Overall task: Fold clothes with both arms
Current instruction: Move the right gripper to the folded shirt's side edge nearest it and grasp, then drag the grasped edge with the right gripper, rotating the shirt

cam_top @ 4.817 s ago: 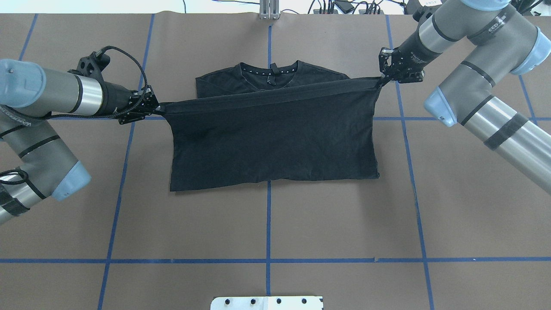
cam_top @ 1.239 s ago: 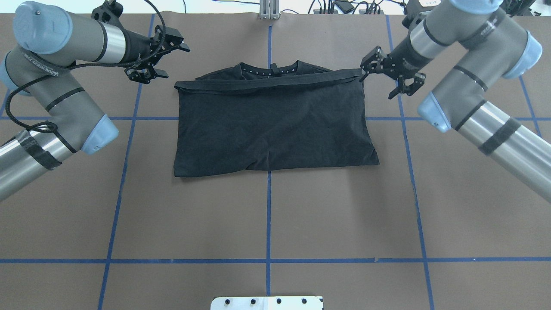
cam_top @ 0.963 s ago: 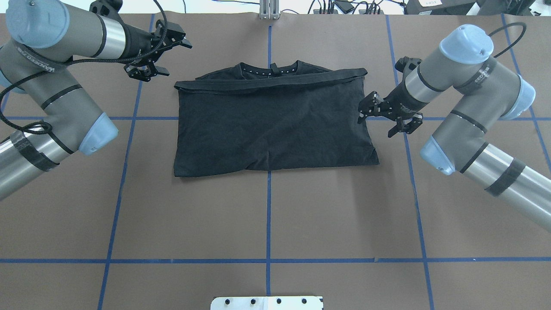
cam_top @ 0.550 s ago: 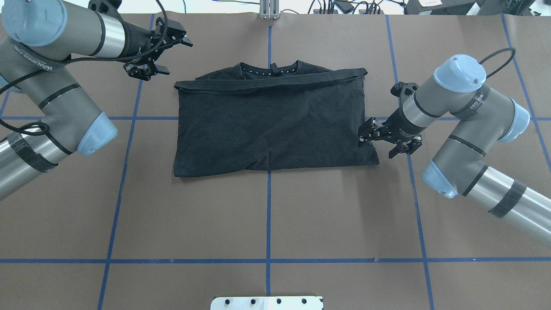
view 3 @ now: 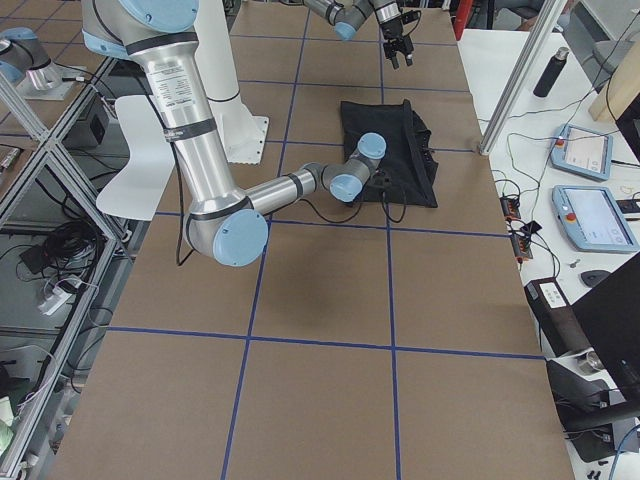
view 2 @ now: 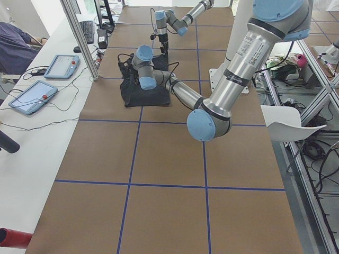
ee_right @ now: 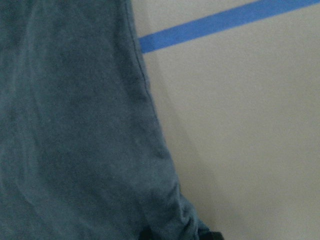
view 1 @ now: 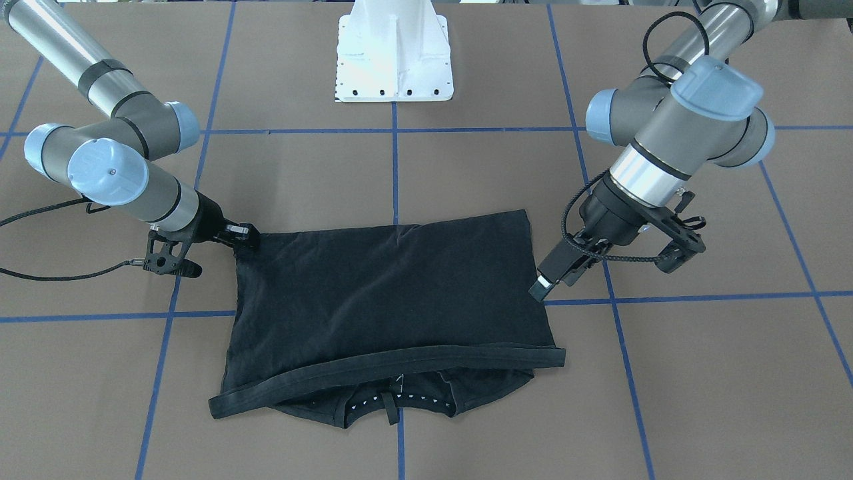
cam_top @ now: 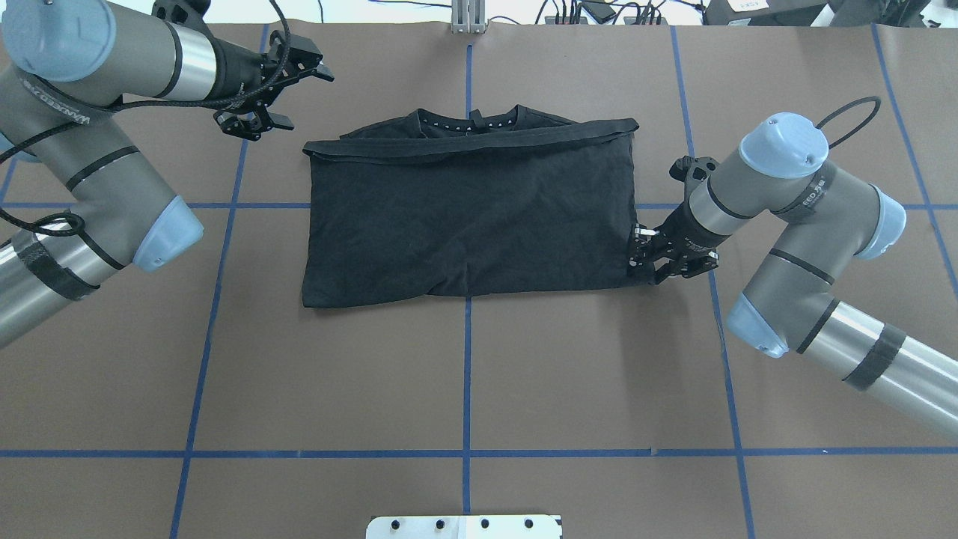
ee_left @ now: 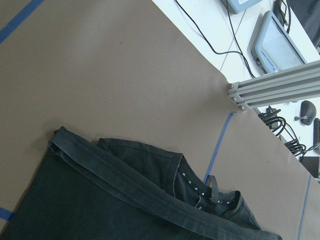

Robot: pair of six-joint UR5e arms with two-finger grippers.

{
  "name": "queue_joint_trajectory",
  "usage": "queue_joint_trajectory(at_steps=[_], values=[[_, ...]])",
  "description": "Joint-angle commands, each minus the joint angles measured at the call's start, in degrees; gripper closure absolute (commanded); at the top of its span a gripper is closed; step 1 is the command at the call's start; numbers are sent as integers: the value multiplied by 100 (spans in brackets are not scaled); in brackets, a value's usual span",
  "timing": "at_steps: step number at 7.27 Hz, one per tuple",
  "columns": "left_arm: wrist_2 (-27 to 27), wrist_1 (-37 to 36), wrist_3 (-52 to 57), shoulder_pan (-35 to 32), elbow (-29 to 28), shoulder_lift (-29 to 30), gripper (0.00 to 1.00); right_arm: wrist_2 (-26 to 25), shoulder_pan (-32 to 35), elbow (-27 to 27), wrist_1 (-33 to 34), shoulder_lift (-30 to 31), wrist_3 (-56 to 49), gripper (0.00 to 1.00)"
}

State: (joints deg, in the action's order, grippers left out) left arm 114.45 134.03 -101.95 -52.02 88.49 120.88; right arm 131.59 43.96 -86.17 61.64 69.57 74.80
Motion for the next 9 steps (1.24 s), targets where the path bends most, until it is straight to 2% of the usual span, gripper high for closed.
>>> queue_joint_trajectory(at_steps=[1,2,3,4,5,7,8,9], values=[[-10,0,0,8,-7,-3,0,76,16,13,49,-5,0,100],[-19,0,0,8,-16,-3,0,138,42,-57,15,4,-9,100],[-19,0,0,-1,-7,-3,0,521,181,-153,23,13,-218,100],[-19,0,0,-1,-7,-3,0,882,191,-519,32,143,-211,100],[-10,0,0,-10,-7,-3,0,1051,43,-1106,15,580,-142,100],[-10,0,0,-10,10,-3,0,1463,-631,-1909,6,848,60,100],[-10,0,0,-1,2,-3,0,1753,-1061,-2016,6,787,348,100],[-10,0,0,8,10,-73,0,1747,-1413,-2061,-3,734,360,100]])
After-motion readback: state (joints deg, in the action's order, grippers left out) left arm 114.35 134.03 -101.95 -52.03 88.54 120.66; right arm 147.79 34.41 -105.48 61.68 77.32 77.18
